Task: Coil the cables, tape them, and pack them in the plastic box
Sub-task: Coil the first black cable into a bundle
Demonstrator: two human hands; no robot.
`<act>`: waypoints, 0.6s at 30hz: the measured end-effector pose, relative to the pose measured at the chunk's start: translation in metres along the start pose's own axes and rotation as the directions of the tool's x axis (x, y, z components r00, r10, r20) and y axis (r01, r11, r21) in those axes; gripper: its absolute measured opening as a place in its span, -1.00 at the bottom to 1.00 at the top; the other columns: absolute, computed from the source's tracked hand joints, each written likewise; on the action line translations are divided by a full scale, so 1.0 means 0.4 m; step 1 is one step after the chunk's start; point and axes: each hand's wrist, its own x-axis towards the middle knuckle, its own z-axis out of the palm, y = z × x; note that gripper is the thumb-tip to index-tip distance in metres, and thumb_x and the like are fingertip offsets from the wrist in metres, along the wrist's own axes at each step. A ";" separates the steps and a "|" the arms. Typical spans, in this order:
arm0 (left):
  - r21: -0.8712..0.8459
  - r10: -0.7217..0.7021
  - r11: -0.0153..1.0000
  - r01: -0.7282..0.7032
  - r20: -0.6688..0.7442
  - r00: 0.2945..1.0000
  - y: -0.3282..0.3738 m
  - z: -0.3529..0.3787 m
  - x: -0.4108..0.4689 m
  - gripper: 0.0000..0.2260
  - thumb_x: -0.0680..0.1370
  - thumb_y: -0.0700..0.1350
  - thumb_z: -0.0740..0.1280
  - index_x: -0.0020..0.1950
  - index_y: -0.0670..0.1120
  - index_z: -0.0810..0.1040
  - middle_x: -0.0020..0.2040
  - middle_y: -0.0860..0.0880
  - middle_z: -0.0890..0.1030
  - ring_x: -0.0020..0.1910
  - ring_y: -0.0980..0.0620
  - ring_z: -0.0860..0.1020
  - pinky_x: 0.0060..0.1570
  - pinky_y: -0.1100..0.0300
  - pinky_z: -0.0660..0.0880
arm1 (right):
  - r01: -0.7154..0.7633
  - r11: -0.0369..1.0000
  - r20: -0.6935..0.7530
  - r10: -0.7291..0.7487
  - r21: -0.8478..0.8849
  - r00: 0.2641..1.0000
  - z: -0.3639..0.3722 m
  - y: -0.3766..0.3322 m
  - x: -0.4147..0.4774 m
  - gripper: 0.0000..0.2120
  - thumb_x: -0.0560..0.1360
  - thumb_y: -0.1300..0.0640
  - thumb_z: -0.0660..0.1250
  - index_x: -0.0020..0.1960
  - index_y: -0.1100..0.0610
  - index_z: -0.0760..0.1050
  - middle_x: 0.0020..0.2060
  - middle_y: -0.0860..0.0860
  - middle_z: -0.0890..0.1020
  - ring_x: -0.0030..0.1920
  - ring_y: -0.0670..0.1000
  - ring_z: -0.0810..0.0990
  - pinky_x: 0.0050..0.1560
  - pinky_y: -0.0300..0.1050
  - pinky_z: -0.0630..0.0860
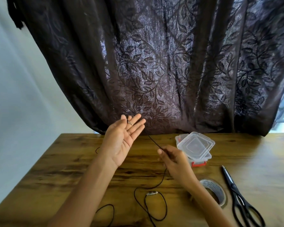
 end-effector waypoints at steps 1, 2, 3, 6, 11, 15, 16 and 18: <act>-0.001 0.024 1.000 -0.024 -0.009 1.000 0.007 -0.002 -0.001 -0.76 0.65 -0.15 0.01 -0.07 -0.23 0.40 0.23 -0.26 0.51 0.14 -0.16 0.55 0.07 0.00 0.50 | -0.023 1.000 0.008 0.023 0.013 1.000 0.002 0.004 -0.009 -0.79 0.49 0.01 0.25 -0.06 0.14 0.54 -0.35 0.02 0.58 -0.37 -0.05 0.52 -0.40 -0.18 0.47; 0.003 0.048 0.999 -0.048 -0.020 0.999 0.013 -0.006 -0.001 -0.76 0.65 -0.14 0.02 -0.06 -0.22 0.41 0.26 -0.26 0.49 0.19 -0.16 0.53 0.12 0.00 0.47 | -0.046 0.998 0.012 0.045 0.036 0.999 0.003 0.006 -0.019 -0.84 0.51 0.06 0.26 -0.04 0.13 0.54 -0.35 0.01 0.58 -0.38 -0.09 0.52 -0.41 -0.21 0.49; 0.012 0.068 0.998 -0.068 -0.028 0.997 0.018 -0.010 -0.001 -0.76 0.64 -0.14 0.02 -0.06 -0.22 0.41 0.28 -0.26 0.48 0.22 -0.16 0.51 0.15 0.01 0.45 | -0.061 0.997 0.012 0.060 0.051 0.998 0.002 0.008 -0.029 -0.89 0.53 0.11 0.25 -0.03 0.10 0.53 -0.36 0.00 0.57 -0.40 -0.15 0.51 -0.43 -0.24 0.48; 0.057 0.103 0.993 -0.101 -0.025 0.994 0.019 -0.029 -0.002 -0.79 0.64 -0.15 0.05 -0.07 -0.19 0.41 0.31 -0.26 0.46 0.20 -0.13 0.52 0.11 0.06 0.49 | 0.000 0.999 -0.020 0.000 -0.043 1.000 0.003 0.002 -0.052 -0.92 0.54 0.16 0.26 -0.05 0.04 0.52 -0.38 -0.04 0.57 -0.41 -0.17 0.50 -0.42 -0.31 0.41; 0.176 0.142 0.976 -0.131 -0.051 0.989 -0.013 -0.042 -0.008 -0.80 0.63 -0.14 0.06 -0.10 -0.17 0.40 0.30 -0.24 0.47 0.24 -0.14 0.51 0.19 0.08 0.45 | 0.256 0.881 -0.065 -0.306 -0.398 0.950 -0.003 -0.045 -0.060 -0.89 0.50 0.03 0.32 -0.08 0.04 0.58 -0.32 -0.26 0.51 -0.36 -0.18 0.47 -0.38 -0.41 0.37; 0.310 0.194 0.936 -0.165 -0.066 0.979 -0.030 -0.051 -0.005 -0.79 0.64 -0.10 0.04 -0.10 -0.14 0.39 0.29 -0.22 0.49 0.22 -0.11 0.52 0.22 0.07 0.44 | 0.448 0.727 0.016 -0.516 -0.520 0.856 -0.018 -0.111 -0.051 -0.82 0.48 0.04 0.27 -0.08 0.07 0.61 -0.24 -0.16 0.54 -0.22 -0.20 0.47 -0.28 -0.35 0.43; 0.347 0.199 0.923 -0.166 -0.063 0.978 -0.034 -0.053 -0.004 -0.78 0.64 -0.09 0.03 -0.10 -0.13 0.38 0.28 -0.20 0.50 0.20 -0.11 0.53 0.22 0.06 0.45 | 0.481 0.700 0.021 -0.555 -0.528 0.832 -0.021 -0.127 -0.046 -0.83 0.49 0.06 0.27 -0.08 0.08 0.62 -0.25 -0.12 0.54 -0.22 -0.17 0.47 -0.29 -0.31 0.45; 0.399 0.184 0.905 -0.150 -0.048 0.982 -0.041 -0.054 -0.007 -0.79 0.63 -0.07 0.03 -0.10 -0.11 0.37 0.24 -0.16 0.52 0.16 -0.10 0.56 0.16 0.04 0.49 | 0.525 0.669 0.026 -0.604 -0.526 0.797 -0.027 -0.159 -0.029 -0.84 0.49 0.10 0.29 -0.06 0.08 0.64 -0.25 -0.07 0.54 -0.22 -0.13 0.48 -0.29 -0.26 0.45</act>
